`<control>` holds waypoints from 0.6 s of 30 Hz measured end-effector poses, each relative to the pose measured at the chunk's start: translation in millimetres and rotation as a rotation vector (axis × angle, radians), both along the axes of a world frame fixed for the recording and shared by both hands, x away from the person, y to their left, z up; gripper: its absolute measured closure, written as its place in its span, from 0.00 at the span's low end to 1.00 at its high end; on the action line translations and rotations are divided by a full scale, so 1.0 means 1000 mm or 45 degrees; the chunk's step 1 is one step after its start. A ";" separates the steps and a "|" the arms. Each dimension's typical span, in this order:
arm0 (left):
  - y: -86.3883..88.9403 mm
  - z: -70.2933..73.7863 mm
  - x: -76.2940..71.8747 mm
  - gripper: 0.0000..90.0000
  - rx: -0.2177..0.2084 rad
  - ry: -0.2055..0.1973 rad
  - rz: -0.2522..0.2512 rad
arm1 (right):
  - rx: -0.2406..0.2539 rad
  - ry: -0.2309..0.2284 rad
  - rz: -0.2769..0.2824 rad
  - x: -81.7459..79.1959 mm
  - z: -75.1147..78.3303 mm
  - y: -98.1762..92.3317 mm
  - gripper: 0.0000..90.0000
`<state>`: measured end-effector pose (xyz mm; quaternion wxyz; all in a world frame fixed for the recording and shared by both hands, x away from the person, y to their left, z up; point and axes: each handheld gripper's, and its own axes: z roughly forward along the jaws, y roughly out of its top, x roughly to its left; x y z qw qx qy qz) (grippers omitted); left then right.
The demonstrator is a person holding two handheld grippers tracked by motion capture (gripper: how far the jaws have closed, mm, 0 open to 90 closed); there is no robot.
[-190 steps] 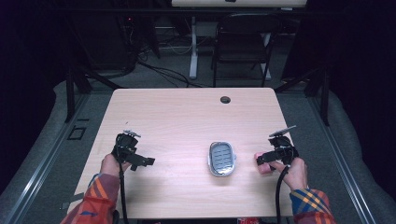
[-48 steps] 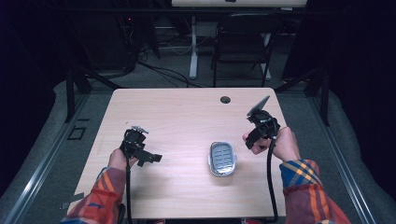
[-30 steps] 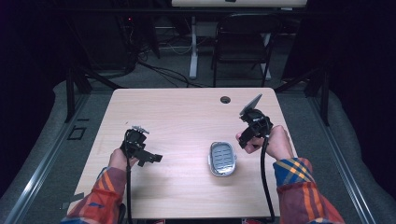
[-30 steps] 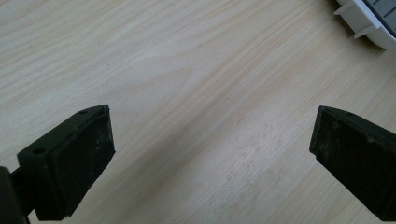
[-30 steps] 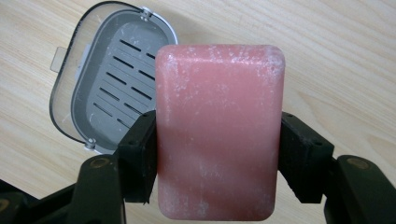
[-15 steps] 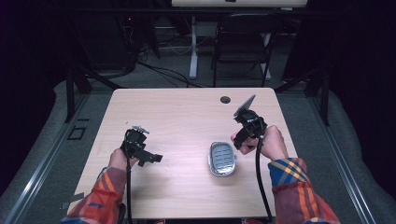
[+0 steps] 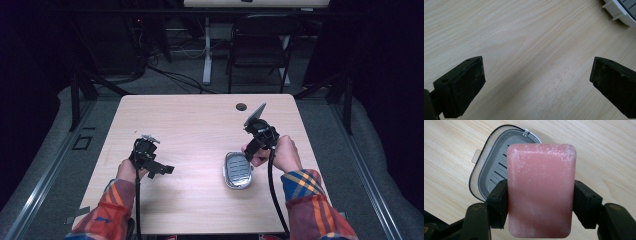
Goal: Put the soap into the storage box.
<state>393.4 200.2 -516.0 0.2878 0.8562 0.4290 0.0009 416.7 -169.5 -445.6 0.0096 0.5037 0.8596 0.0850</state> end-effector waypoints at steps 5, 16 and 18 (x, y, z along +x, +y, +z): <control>0.000 0.000 0.000 0.00 -0.002 0.000 0.000 | 0.006 0.000 0.006 0.001 -0.004 0.005 0.41; 0.000 0.000 0.000 0.00 0.003 0.003 -0.005 | -0.006 0.014 0.016 0.002 -0.009 0.012 0.41; 0.000 0.000 0.000 0.00 0.003 0.002 -0.004 | 0.001 0.014 0.017 0.002 -0.011 0.013 0.41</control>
